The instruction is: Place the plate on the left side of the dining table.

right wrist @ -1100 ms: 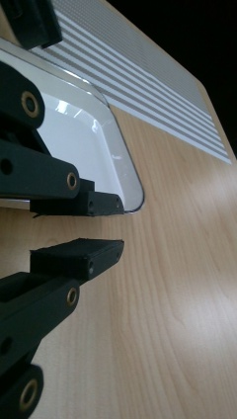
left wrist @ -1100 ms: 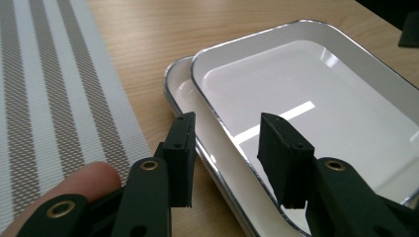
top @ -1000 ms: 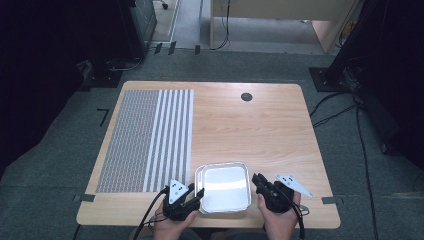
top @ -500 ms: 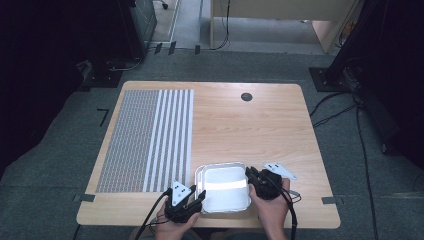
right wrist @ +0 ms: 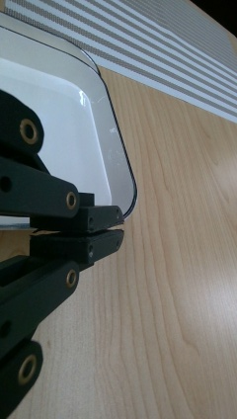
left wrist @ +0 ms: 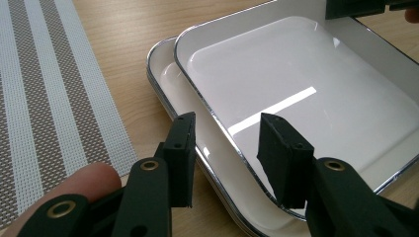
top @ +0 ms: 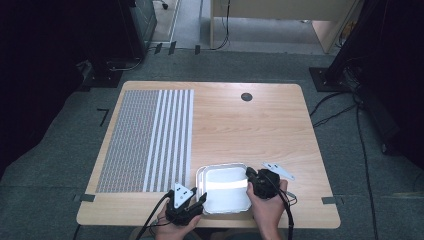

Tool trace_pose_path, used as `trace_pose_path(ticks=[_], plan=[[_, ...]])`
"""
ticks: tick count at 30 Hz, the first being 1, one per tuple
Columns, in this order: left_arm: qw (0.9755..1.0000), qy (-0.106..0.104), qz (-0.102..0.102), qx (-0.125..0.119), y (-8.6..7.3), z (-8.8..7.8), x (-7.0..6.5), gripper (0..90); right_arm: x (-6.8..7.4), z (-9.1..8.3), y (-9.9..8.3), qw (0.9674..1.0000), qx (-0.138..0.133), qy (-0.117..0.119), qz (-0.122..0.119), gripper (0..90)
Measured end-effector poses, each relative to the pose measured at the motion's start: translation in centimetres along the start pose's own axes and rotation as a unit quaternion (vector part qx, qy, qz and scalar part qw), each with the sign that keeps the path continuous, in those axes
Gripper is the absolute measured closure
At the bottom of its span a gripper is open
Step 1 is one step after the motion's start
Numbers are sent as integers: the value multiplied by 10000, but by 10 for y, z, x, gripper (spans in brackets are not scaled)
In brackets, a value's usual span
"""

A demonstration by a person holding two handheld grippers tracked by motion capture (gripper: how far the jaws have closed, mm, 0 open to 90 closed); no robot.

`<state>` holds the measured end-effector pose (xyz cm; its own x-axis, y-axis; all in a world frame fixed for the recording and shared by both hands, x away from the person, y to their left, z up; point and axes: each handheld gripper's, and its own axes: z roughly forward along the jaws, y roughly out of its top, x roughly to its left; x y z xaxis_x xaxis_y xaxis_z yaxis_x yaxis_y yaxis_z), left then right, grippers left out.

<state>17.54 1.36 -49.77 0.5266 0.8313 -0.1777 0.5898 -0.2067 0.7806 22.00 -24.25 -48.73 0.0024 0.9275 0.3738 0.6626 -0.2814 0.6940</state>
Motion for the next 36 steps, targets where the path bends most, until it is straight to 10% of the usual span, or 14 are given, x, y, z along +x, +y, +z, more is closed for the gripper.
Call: trace_pose_path(ticks=[17, 36], plan=[[9996, -76, 87, 271, -4, 4, -18, 614, -8, -6, 0, 9999, -100, -43, 81, 896], [9991, -131, 168, 375, -3, 10, -9, 653, -13, -9, -4, 9994, -47, 134, 327, 879]])
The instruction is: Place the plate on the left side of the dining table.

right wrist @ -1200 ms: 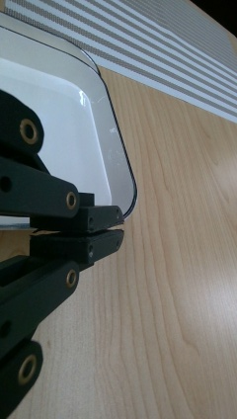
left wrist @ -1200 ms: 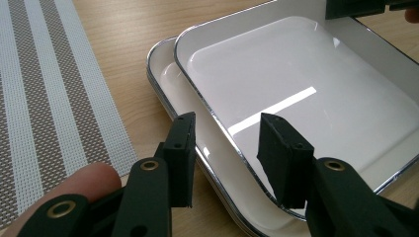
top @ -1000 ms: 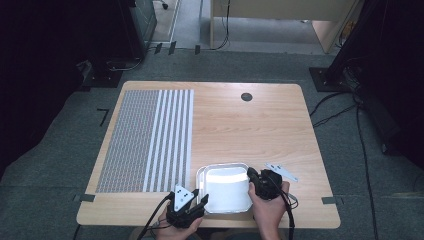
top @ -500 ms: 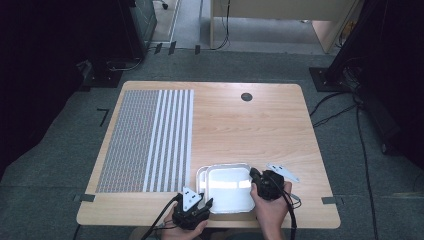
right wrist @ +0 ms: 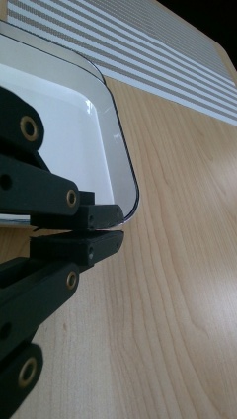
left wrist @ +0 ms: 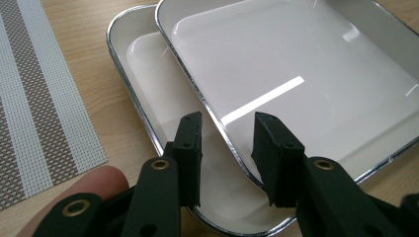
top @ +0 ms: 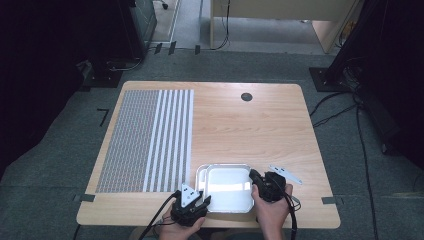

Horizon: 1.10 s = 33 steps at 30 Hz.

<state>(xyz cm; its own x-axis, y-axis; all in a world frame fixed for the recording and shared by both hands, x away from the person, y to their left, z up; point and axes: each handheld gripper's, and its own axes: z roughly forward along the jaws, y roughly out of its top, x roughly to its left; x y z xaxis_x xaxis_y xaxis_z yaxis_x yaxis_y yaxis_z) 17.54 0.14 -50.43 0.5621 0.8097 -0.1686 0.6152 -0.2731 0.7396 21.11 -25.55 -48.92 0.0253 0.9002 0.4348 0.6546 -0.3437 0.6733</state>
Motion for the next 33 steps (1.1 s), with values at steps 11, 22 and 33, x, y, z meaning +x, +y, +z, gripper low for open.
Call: trace_pose_path(ticks=[11, 22, 33], plan=[[9999, 115, -44, 48, -1, 0, -2, 730, 8, 2, -1, 9989, 12, -253, -403, 880], [9995, 233, -229, -49, 4, -6, 2, 766, 8, 5, -3, 9996, 86, -178, -191, 880], [9991, 341, -195, -172, 9, -8, 1, 871, 10, 5, -3, 9998, 33, -159, 84, 884]])
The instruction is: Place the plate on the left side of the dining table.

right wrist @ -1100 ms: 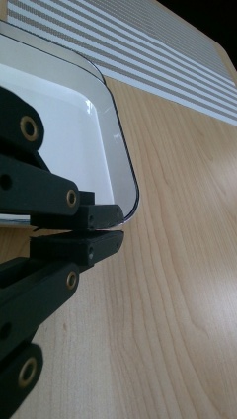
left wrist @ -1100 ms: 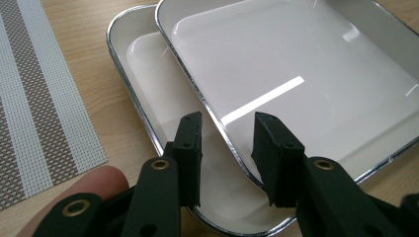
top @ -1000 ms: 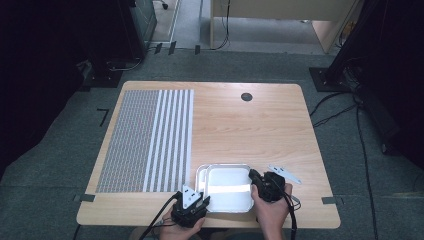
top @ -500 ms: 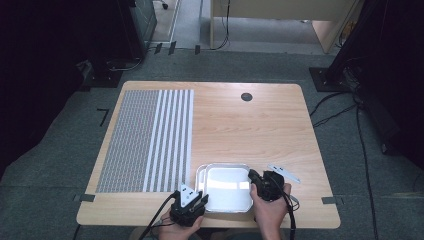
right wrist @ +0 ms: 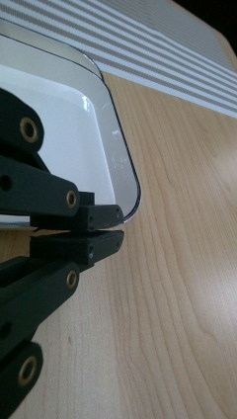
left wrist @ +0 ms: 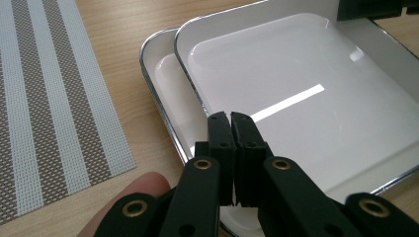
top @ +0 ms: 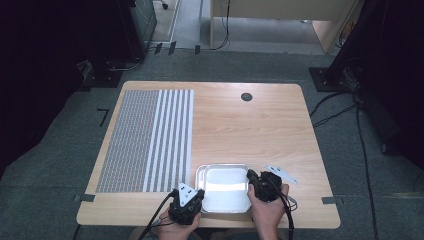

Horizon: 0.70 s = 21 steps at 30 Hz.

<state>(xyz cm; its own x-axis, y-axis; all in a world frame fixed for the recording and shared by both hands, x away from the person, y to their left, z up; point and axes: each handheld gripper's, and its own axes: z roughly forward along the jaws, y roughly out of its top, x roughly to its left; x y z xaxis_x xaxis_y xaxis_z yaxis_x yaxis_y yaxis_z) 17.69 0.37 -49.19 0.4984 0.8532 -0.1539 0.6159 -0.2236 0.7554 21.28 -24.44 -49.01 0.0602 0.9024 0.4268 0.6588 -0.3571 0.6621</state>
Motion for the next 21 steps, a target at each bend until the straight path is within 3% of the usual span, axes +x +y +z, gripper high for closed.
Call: trace_pose_path(ticks=[1, 2, 3, 5, 6, 12, 13, 15, 16, 17, 21], plan=[[10000, 23, -35, 16, 0, 1, 1, 871, 0, 0, 0, 10000, -12, 23, 42, 887], [10000, 28, -75, 50, -1, 2, 2, 780, -1, 0, -2, 9999, -26, 39, 137, 890], [10000, 28, -75, 50, -1, 2, 2, 755, -1, 0, -2, 9999, -26, 39, 137, 890], [9999, -84, -127, 79, -2, 4, 2, 739, -1, 0, -3, 9999, -89, 10, 141, 893], [9998, -117, -117, 126, -2, 5, 1, 687, -1, -1, -4, 9998, -132, 10, 167, 891], [9989, -195, -302, 288, -2, 12, -1, 680, -2, -2, -3, 9998, -149, 37, 140, 880], [9984, -200, -416, 328, -2, 14, 0, 696, -4, -1, -3, 9998, -87, 101, 122, 854], [9977, -225, -539, 336, -1, 14, 1, 707, -4, -2, -5, 9999, -62, 40, -113, 824], [9977, -225, -539, 336, -1, 14, 1, 706, -4, -2, -5, 9999, -62, 40, -113, 824], [9975, -221, -585, 334, -1, 14, 1, 706, -1, -8, -7, 9989, -119, -93, -433, 809], [9972, -139, -669, 308, 0, 15, 1, 731, 0, -12, -9, 9976, -66, -162, -675, 798]])
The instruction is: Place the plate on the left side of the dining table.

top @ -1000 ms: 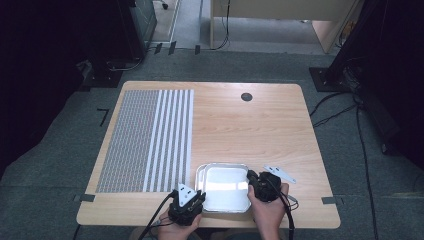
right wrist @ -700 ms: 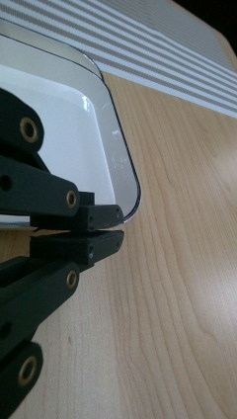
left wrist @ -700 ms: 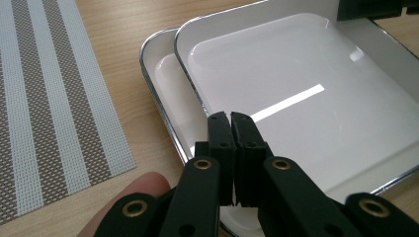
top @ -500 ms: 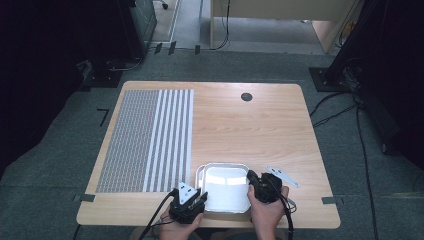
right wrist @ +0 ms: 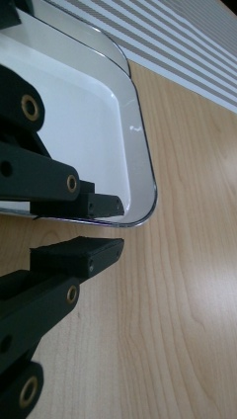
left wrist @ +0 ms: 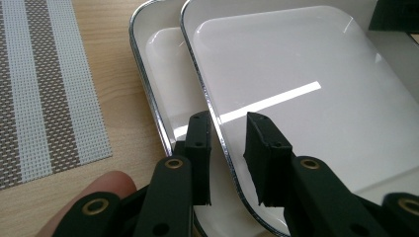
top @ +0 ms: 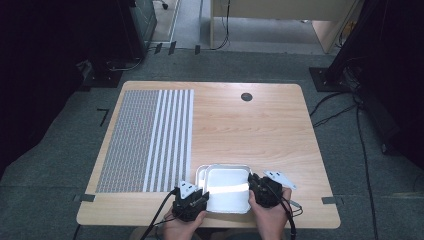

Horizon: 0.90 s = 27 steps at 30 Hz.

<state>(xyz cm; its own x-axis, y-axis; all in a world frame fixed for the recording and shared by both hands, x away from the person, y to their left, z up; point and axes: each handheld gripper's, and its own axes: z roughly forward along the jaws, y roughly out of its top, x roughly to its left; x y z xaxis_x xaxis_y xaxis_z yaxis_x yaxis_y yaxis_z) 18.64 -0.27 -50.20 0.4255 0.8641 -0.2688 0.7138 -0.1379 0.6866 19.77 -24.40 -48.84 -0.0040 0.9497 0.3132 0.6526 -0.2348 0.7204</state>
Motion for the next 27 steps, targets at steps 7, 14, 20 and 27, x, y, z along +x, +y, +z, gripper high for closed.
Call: trace_pose_path(ticks=[7, 14, 20, 27], plan=[[10000, -21, -1, 13, 1, 1, 3, 808, 4, 4, -1, 9999, 124, -51, 82, 860], [9999, -150, 46, 53, 3, -3, 4, 809, 5, 2, 1, 9993, 181, -114, 320, 883], [9997, -202, 113, 92, 7, -4, 4, 805, 6, 2, 5, 9988, 191, -126, 422, 893], [9997, -81, 222, 23, 10, -7, 6, 807, 9, 4, 9, 9985, 233, -84, 489, 897]])
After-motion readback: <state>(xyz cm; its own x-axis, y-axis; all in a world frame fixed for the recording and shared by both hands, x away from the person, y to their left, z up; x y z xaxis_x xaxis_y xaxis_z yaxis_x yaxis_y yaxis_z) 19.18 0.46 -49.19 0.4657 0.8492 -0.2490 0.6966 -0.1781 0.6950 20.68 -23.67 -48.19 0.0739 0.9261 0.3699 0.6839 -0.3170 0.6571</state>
